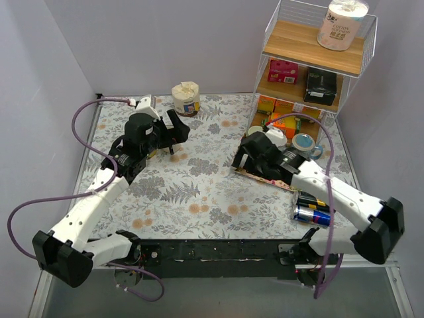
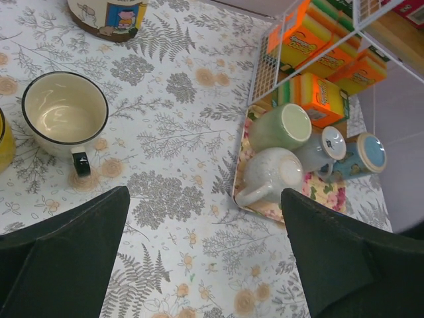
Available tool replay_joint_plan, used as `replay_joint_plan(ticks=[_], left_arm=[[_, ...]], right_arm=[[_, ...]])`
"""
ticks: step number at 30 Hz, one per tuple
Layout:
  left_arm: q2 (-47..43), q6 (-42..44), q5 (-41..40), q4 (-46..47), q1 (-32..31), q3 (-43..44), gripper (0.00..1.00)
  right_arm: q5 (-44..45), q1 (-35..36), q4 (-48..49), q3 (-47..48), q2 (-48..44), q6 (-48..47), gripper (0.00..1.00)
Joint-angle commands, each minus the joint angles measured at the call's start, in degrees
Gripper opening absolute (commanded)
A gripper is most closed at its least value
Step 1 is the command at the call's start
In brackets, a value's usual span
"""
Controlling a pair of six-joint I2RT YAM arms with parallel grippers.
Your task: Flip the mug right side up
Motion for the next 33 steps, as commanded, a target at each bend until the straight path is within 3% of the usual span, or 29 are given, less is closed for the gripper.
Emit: replay_joint_plan(ticks=[1, 4, 13, 26, 33], left_arm=[[-4.8, -0.7, 5.9, -5.6, 0.1, 0.8, 0.98], [-9.1, 0.7, 3.2, -8.1, 0.2, 0.6, 0.98], [-15.4, -0.7, 0.3, -10.1, 0.1, 0.2, 0.98], [-17.8, -2.2, 1.4, -11.0, 0.1, -0.6, 0.98], [-18.2, -1.7, 0.7, -11.5, 0.1, -0.7, 0.98]], right_arm=[[17.2, 3.5, -10.6, 10.1, 12.9, 19.1, 0.96], [18.5, 3.6, -16.9, 17.2, 21.2, 29.4, 0.95], [17.6, 3.0, -22.7, 26.5, 34.1, 40.3, 0.79], [14.8, -0.4, -22.3, 29.6, 42.7, 45.3, 0.72], [14.5, -1.3, -21.7, 30.2, 45.6, 45.8, 0.58]])
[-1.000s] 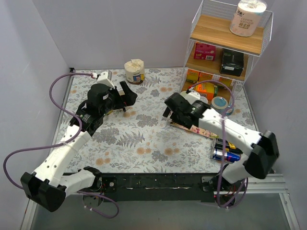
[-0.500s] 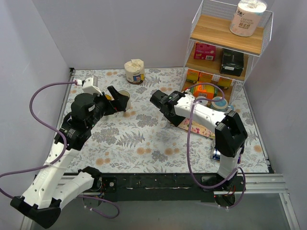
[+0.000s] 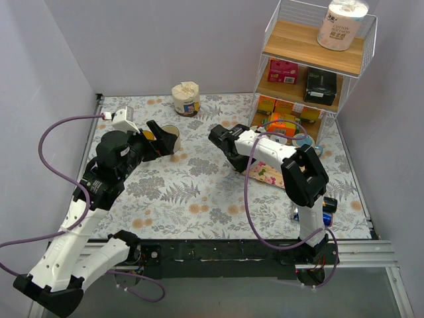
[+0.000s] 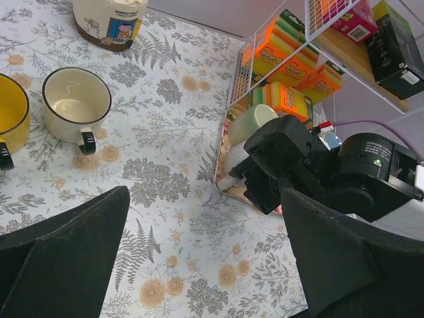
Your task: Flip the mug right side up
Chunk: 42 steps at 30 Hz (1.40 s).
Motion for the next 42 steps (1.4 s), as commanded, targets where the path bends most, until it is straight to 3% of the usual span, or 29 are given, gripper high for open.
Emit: replay_joint_plan(ticks=[1, 6, 9, 10, 23, 31, 37, 42], left_arm=[[-1.2, 0.6, -0.4, -1.1, 0.1, 0.0, 0.98], [-1.3, 1.1, -0.9, -1.5, 0.1, 0.0, 0.98], [-1.5, 1.2, -1.1, -1.6, 0.1, -0.1, 0.98], [-1.6, 1.2, -1.1, -1.6, 0.1, -0.2, 0.98], [-1.5, 0.5, -0.1, -0.9, 0.1, -0.6, 0.98], [-1.9, -1.4, 0.8, -0.4, 0.1, -0.2, 0.98], [-0.6, -4.4, 4.1, 0.9, 0.1, 0.3, 0.98], [1.6, -7.8, 7.6, 1.8, 0.1, 2.2, 0.98]], right_arm=[[1.1, -0.5, -1.6, 2.5, 1.3, 3.0, 0.54], [1.0, -0.5, -2.0, 2.1, 1.3, 3.1, 0.33], [1.1, -0.3, -1.6, 1.5, 0.5, 3.0, 0.14], [1.2, -0.2, -1.6, 1.4, 0.3, 2.9, 0.02], [5.1, 2.6, 1.0, 1.2, -6.4, -1.4, 0.01], [1.8, 5.1, 6.8, -4.5, -18.1, -3.7, 0.01], [-2.2, 7.2, 17.2, -8.2, -28.3, -12.2, 0.01], [-6.7, 7.2, 34.3, -15.0, -38.1, -21.3, 0.01]])
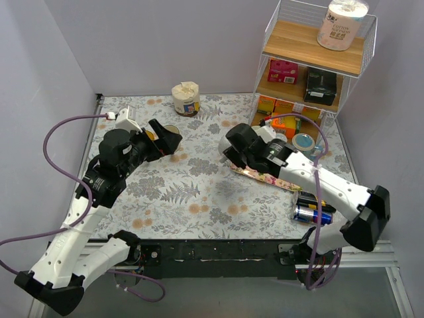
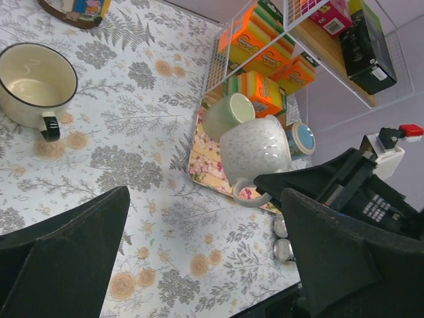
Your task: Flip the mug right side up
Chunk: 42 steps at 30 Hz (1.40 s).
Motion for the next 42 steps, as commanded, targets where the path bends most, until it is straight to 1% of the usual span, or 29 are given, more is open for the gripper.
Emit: replay_joint_plan(ticks=[1, 2, 4, 5, 7, 9, 11, 14, 16, 17, 18, 26, 28, 29, 30, 32, 33, 35, 40, 42], left_arm=[[2.3, -3.8, 4.4, 1.5, 0.2, 3.3, 0.98], [2.6, -4.2, 6.1, 1.7, 0.1, 3.5, 0.98], [3.2, -4.5, 7.5, 3.1, 0.1, 4.0, 0.98], [3.1, -5.0, 7.7, 3.8, 0.1, 4.1, 0.98], [2.7, -5.9, 7.9, 5.8, 0.1, 3.6, 0.98], [2.8, -6.3, 8.8, 7.8, 0.1, 3.7, 0.98], [3.7, -7.0, 10.4, 8.9, 0.1, 4.0, 0.98], [5.0, -7.9, 13.7, 11.1, 0.1, 4.2, 0.98], [5.1, -8.2, 16.1, 14.1, 0.1, 3.6, 0.98], [5.0, -8.9, 16.7, 15.4, 0.2, 3.1, 0.98], [4.7, -9.3, 17.4, 18.1, 0.2, 2.1, 0.98], [3.6, -12.9, 26.4, 29.9, 0.1, -1.0, 0.98], [2.6, -14.1, 28.4, 35.5, 0.1, -2.5, 0.98], [1.8, -14.7, 29.8, 38.1, 0.1, -3.4, 0.98], [1.2, -15.7, 30.2, 42.7, 0.1, -4.3, 0.98], [0.0, -17.2, 30.9, 46.2, 0.1, -5.9, 0.98], [-0.1, -17.2, 32.3, 48.3, 0.1, -6.0, 0.98], [0.7, -17.5, 33.8, 48.6, 0.1, -4.7, 0.98], [3.7, -18.1, 36.3, 47.7, 0.1, -1.8, 0.98], [5.2, -18.5, 36.5, 47.1, 0.1, -0.5, 0.98]], right_arm=[[-1.0, 0.0, 21.0, -4.3, -9.8, -12.2, 0.01], [-1.5, 0.0, 25.7, -5.0, -12.1, -14.0, 0.01], [-2.2, 0.0, 30.2, -7.0, -14.3, -18.4, 0.01], [-2.8, 0.0, 34.4, -7.7, -16.2, -19.7, 0.01], [-4.0, 0.0, 39.3, -9.9, -17.8, -22.7, 0.01], [-7.0, -0.1, 47.0, -10.9, -19.2, -27.9, 0.01], [-10.7, -0.2, 51.4, -10.5, -19.4, -31.5, 0.01], [-15.3, -0.4, 56.2, -9.5, -19.3, -33.2, 0.01], [-17.0, -0.5, 58.5, -9.3, -19.3, -34.3, 0.01], [-18.4, -0.5, 61.2, -9.3, -19.3, -34.6, 0.01], [-19.0, -0.5, 62.2, -9.2, -19.2, -35.2, 0.01], [-22.9, -0.9, 69.8, -7.5, -18.3, -35.7, 0.01], [-23.6, -1.2, 71.5, -7.5, -18.4, -35.1, 0.01], [-24.3, -1.5, 71.5, -7.3, -18.4, -33.3, 0.01], [-25.5, -2.0, 72.0, -7.2, -18.3, -32.0, 0.01], [-29.0, -3.4, 74.6, -7.1, -18.0, -29.0, 0.01], [-29.2, -3.9, 75.0, -7.0, -17.9, -28.2, 0.01], [-34.1, -5.1, 76.6, -6.2, -17.3, -26.8, 0.01], [-39.4, -5.9, 78.7, -5.6, -16.5, -24.7, 0.01], [-39.9, -6.0, 79.4, -6.5, -16.6, -23.5, 0.01]])
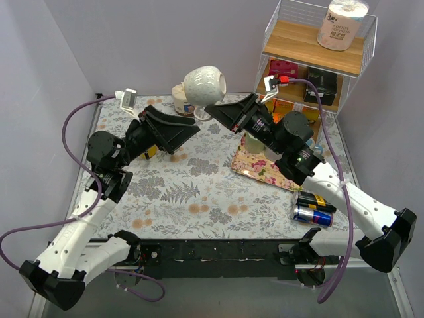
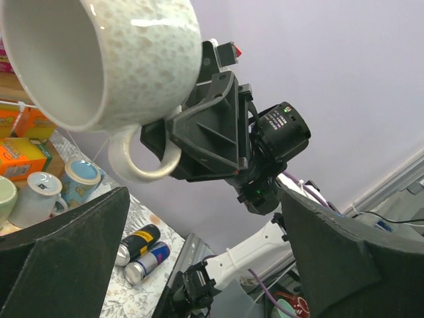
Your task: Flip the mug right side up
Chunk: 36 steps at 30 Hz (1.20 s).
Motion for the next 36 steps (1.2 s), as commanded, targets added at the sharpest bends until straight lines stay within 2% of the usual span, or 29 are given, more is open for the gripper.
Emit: replay_joint_plan(ticks=[1, 7, 8, 12, 17, 18, 21, 25, 28, 29, 31, 36], left_arm=[[2.8, -1.4, 2.5, 1.0, 0.1, 3.6, 0.97], [5.3, -6.0, 1.8, 2.4, 0.1, 4.5, 0.83], [5.5, -6.4, 1.8, 2.8, 0.1, 4.5, 0.77], [5.7, -7.5, 2.0, 3.8, 0.1, 4.3, 0.63], [6.5, -8.1, 2.2, 2.5, 0.1, 5.5, 0.52], [6.5, -7.9, 2.2, 2.3, 0.1, 5.6, 0.47], [6.5, -8.4, 1.5, 1.6, 0.1, 5.5, 0.44], [6.9, -9.6, 1.8, 2.1, 0.1, 5.5, 0.34], [7.6, -10.1, 2.5, 1.8, 0.1, 5.8, 0.23], [7.8, -10.1, 2.7, 1.1, 0.1, 6.0, 0.12], [8.0, -9.9, 2.5, 0.3, 0.1, 6.3, 0.00], [7.1, -7.0, 0.4, -2.2, 0.1, 7.0, 0.00]], right_arm=[[-6.5, 0.0, 14.4, 3.5, -1.3, 3.4, 0.01], [-8.3, 0.0, 17.1, 1.8, -1.2, 7.0, 0.01], [-8.2, 0.0, 17.3, 1.5, -1.3, 7.2, 0.01], [-8.7, -0.1, 17.2, 0.9, -1.3, 8.2, 0.01], [-9.0, -0.1, 14.5, 0.6, -1.3, 7.5, 0.01], [-9.1, -0.1, 14.2, 0.5, -1.3, 7.4, 0.01], [-9.6, -0.1, 14.2, -0.1, -1.0, 6.7, 0.01], [-10.1, -0.1, 16.3, -1.8, -0.6, 6.6, 0.01], [-10.6, -0.1, 16.8, -2.3, -0.4, 6.5, 0.01], [-10.7, -0.1, 17.0, -2.5, -0.4, 6.3, 0.01], [-11.1, -0.1, 16.9, -2.7, -0.1, 5.9, 0.01], [-11.0, -0.1, 14.2, -3.0, 0.1, 4.5, 0.01]])
